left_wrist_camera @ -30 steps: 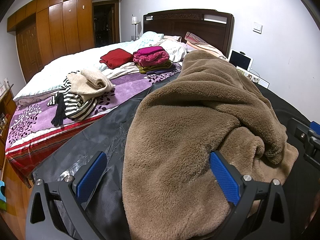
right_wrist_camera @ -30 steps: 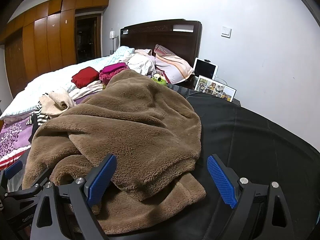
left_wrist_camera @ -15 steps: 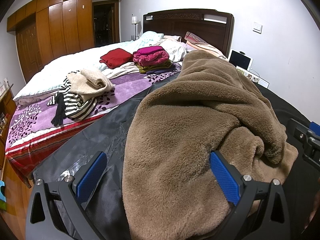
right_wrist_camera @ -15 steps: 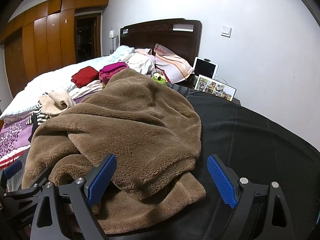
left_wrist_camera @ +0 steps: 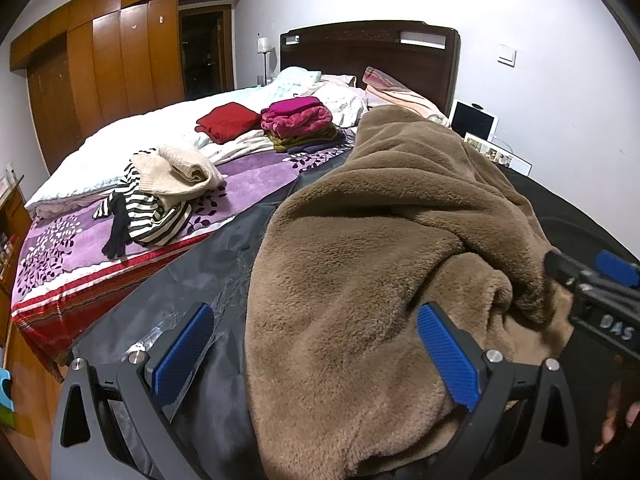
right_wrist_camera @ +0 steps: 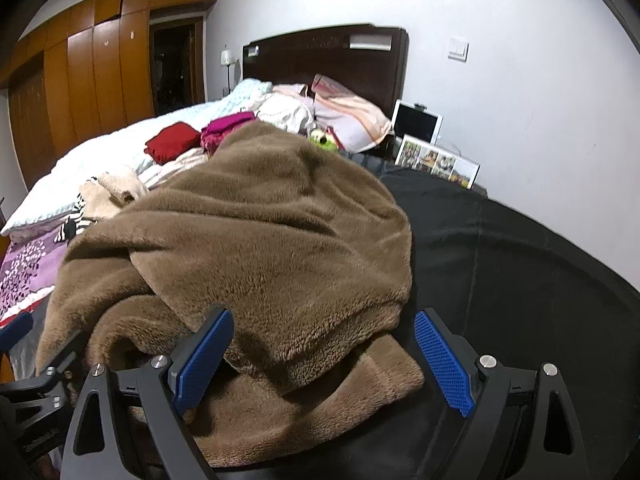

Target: Fold clothes

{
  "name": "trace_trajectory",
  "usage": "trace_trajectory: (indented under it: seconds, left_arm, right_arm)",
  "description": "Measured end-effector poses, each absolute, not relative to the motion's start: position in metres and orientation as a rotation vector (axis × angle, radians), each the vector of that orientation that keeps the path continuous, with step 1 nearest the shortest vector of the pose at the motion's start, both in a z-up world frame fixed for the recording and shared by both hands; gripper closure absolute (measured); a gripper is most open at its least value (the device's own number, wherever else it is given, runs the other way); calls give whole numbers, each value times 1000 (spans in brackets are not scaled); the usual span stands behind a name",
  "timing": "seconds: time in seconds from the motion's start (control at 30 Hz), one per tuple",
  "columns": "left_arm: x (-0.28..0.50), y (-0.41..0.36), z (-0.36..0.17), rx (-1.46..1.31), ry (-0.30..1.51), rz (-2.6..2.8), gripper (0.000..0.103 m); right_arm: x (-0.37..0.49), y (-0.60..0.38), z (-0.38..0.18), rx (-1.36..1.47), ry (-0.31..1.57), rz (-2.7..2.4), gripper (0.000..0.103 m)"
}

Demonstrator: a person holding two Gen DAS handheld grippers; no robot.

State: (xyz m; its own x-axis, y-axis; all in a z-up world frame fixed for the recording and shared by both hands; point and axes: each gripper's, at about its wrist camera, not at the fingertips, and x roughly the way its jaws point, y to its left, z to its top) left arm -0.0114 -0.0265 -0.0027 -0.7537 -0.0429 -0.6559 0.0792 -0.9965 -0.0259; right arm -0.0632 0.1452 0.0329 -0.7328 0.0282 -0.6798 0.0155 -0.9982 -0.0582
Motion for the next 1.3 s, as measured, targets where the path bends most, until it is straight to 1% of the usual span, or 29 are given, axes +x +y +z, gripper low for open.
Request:
trace_trajectory:
  seconds: [0.4, 1.3]
  left_arm:
    - [-10, -27, -1, 1081, 84, -2897, 1]
    - [-10, -23, -4, 1095, 78, -2897, 1]
  right_arm:
    - [-58, 135, 33, -1141, -129, 2926, 9]
    - [-56, 134, 35, -1118, -139, 2920, 9]
